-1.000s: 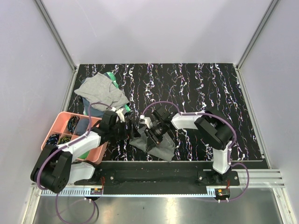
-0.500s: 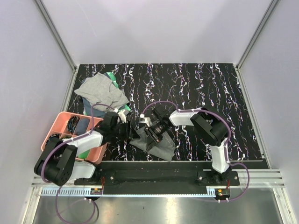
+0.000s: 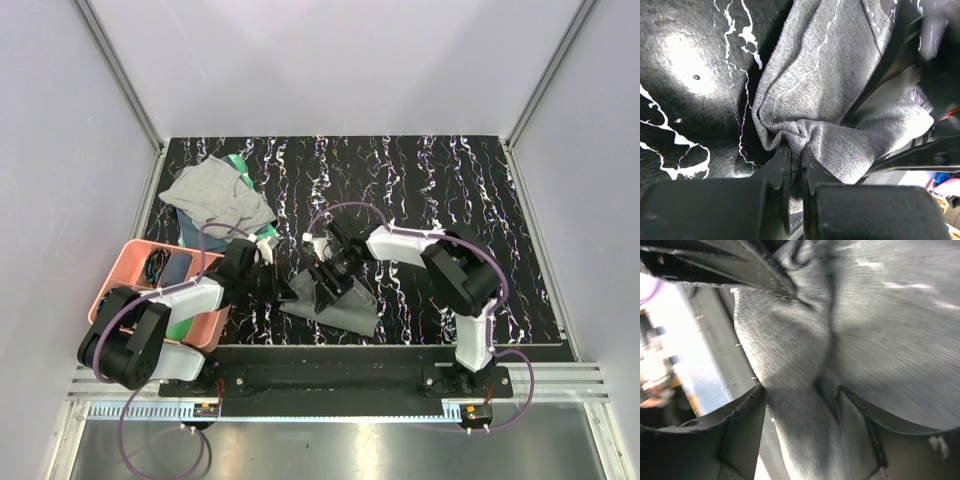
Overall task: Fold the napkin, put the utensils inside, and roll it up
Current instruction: Roll the napkin with the utensil
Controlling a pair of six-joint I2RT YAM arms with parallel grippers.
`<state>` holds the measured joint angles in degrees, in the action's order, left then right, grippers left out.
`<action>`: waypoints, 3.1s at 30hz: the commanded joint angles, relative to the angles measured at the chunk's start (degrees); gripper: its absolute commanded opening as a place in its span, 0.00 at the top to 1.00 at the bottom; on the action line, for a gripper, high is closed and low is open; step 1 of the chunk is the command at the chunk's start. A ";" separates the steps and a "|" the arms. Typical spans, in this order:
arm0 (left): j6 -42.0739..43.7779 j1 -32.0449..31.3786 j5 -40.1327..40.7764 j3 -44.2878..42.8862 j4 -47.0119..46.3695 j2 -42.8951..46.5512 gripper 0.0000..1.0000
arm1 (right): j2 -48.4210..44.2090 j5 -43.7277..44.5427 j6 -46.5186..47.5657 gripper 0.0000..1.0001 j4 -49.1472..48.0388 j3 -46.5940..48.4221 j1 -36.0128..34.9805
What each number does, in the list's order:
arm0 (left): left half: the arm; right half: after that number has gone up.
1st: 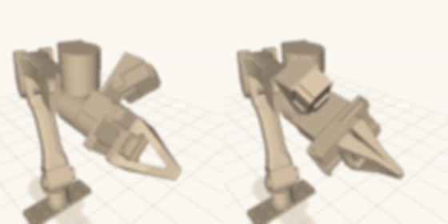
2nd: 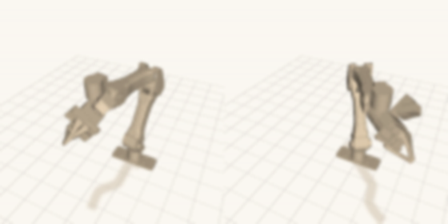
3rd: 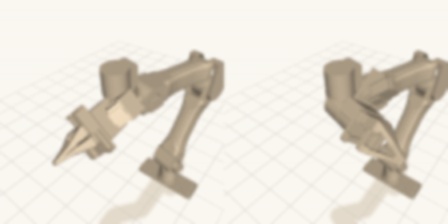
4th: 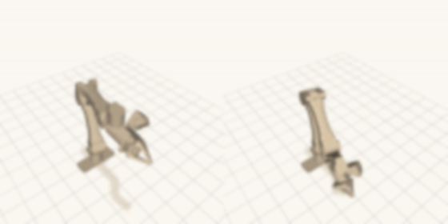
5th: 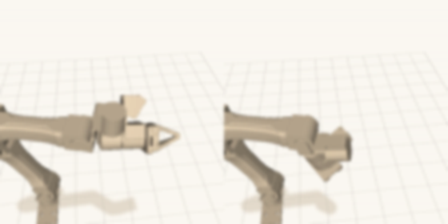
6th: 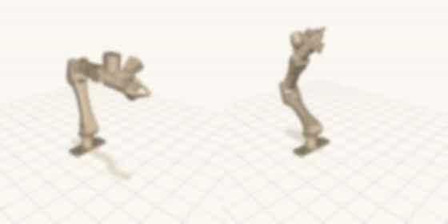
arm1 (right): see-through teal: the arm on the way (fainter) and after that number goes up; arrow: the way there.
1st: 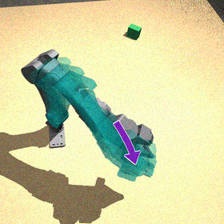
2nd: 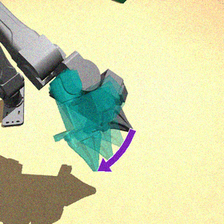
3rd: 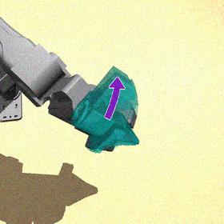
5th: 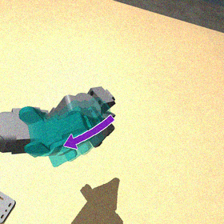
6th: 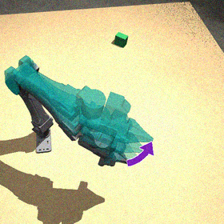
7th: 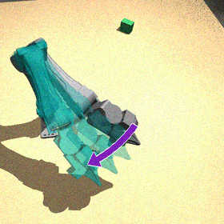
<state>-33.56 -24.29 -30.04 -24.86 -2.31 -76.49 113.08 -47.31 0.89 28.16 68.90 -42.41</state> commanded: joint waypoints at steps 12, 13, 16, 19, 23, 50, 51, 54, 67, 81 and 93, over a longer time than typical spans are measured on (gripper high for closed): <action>2.45 -0.14 -0.72 -7.04 11.80 -5.95 1.00 | -28.96 58.78 2.98 0.24 -17.68 -17.04 -22.85; 2.71 -0.14 -0.81 -7.22 12.06 -6.21 1.00 | -29.14 60.56 3.85 0.23 -18.66 -18.61 -24.37; 3.15 -0.14 -0.90 -8.36 12.94 -6.66 1.00 | -26.78 66.72 5.17 0.23 -20.78 -19.51 -29.20; 3.68 -0.14 -0.90 -9.33 14.08 -7.18 1.00 | -23.71 69.98 7.28 0.23 -22.09 -19.51 -31.76; 3.94 -0.14 -1.25 -9.85 14.35 -7.53 1.00 | -20.10 70.60 8.43 0.25 -23.15 -19.07 -32.29; 5.88 1.62 5.43 -14.08 15.84 -2.27 0.18 | -9.90 15.17 -2.20 0.71 -6.11 -8.53 -8.49; 5.88 1.53 5.87 -13.55 15.67 -0.87 0.18 | -8.94 13.58 -2.29 0.71 -5.84 -7.65 -7.78; 5.88 1.62 6.31 -11.53 14.18 2.12 0.16 | -6.48 7.42 -2.29 0.71 -5.05 -5.98 -5.05; 3.33 0.48 2.44 -6.69 2.57 4.33 0.16 | 4.60 -14.55 -2.73 0.73 -4.87 -2.64 4.26; 4.21 -3.04 0.25 -6.60 -6.04 -2.87 0.42 | 10.41 -19.76 -3.52 0.73 -4.87 0.09 6.64; 4.47 -3.13 0.60 -10.29 0.98 -12.97 0.90 | 3.30 -10.01 -5.02 0.48 -2.15 1.76 6.91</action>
<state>-30.76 -26.92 -28.36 -33.52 -6.90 -85.91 122.41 -64.79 -3.38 24.45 68.10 -35.90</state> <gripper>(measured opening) 0.122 0.458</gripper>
